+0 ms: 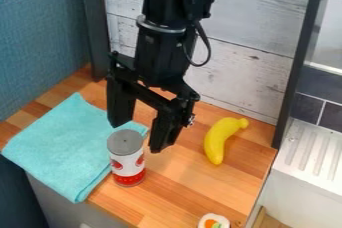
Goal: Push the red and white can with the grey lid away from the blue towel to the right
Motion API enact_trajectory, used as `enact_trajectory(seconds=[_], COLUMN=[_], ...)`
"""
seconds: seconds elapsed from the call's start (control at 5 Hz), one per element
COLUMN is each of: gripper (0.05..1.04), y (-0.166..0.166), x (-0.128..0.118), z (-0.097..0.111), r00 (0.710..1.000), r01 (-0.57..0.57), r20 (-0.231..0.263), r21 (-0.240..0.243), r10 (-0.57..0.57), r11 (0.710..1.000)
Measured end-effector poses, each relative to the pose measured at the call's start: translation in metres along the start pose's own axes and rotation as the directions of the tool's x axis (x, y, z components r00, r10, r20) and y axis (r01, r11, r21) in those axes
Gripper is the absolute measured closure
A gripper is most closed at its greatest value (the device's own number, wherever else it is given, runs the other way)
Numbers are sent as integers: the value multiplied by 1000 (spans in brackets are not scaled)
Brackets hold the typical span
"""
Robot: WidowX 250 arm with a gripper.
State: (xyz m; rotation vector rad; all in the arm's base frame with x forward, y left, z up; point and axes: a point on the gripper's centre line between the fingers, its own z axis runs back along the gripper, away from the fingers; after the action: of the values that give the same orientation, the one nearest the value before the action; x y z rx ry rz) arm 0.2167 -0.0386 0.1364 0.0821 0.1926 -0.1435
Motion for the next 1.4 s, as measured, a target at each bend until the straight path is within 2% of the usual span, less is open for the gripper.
enact_trajectory(seconds=[0.2,0.4,0.6,1.0,1.4], gripper=[87,87,87,87,87], y=[0,25,63,112,134], x=[-1,-6,-14,-17,-17], z=[-5,2,7,-5,-33], r00=[1000,999,993,985,984], r01=[1,-47,-114,-162,-167], r20=[-22,-5,34,68,67], r21=[0,6,16,97,74], r10=[-1,47,114,156,162], r11=[1000,999,993,982,983])
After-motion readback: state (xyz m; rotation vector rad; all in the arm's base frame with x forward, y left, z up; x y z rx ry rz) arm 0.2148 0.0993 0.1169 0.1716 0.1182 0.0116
